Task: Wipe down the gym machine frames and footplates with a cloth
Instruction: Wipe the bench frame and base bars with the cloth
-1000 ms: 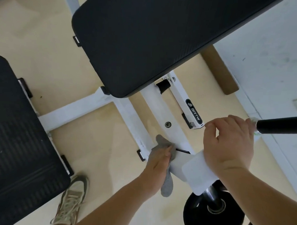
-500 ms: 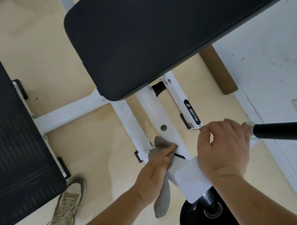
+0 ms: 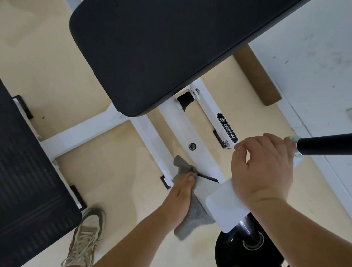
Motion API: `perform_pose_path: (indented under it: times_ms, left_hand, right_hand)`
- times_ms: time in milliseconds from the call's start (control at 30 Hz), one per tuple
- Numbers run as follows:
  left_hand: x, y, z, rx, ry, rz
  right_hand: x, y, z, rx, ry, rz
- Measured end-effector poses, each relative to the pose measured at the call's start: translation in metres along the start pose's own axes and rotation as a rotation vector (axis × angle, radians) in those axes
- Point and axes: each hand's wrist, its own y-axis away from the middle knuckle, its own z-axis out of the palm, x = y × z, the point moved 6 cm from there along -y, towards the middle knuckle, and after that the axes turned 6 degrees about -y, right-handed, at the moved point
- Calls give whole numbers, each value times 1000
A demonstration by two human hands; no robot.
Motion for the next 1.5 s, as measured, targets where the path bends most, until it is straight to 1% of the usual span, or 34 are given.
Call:
perform_pose_path:
  times_ms: [67,200,233,300,367,467,567,667,767,867,967,1067,1167,1267,1300,1333,1400,1467,1500]
  left_hand:
    - [7,4,4,38,91,-13]
    - [17,42,30,91,187,79]
    - [15,45,29,112,183,113]
    - [16,40,25,121,84,168]
    - [8,24,18,83,100,125]
    - [2,10,11,122,196,45]
    - [-7,8,15,115,195,30]
    - [4,12,15,63,118,111]
    - [14,22,17,13,3,186]
    - [21,26,18,-1,-57,275]
    - [12,18,12,12,-36,282]
    - [-1,4,11,-46,-27,275]
    - [-4,1,11,-58,-8,290]
    - [-1,7,13,-103,-50,375]
    - [5,13,14,-130,-84,430]
    - [15,21,15,-154,-120,526]
    - [31,31,13,-158,-144,716]
    - [31,29,14,-171,-146,802]
    - [25,25,13,-156,-153,813]
  right_hand:
    - [-1,0,0,-1,0,0]
    - [0,0,0,-8,11,3]
    - [-1,-1,0,-10,14,5]
    - [-2,-3,0,-26,25,18]
    - [-2,-3,-1,-32,16,27]
    - [-4,-1,-2,-4,-4,28]
    - [-2,2,0,12,-1,29]
    - [-3,-1,-3,23,-19,44]
    - [-2,-1,-2,-21,-22,62]
    - [-1,0,-4,-33,-45,79]
    - [-4,1,-4,-17,-82,75]
    - [-6,1,-11,11,-98,91]
    - [-6,5,-15,55,-141,122]
    - [-9,19,-22,196,-109,176]
    - [-13,28,-24,239,-71,184]
    - [-17,37,-25,257,-48,193]
    - [-24,55,-20,209,-76,224]
    - [-28,74,-7,157,-177,242]
    - [-30,82,-1,163,-198,225]
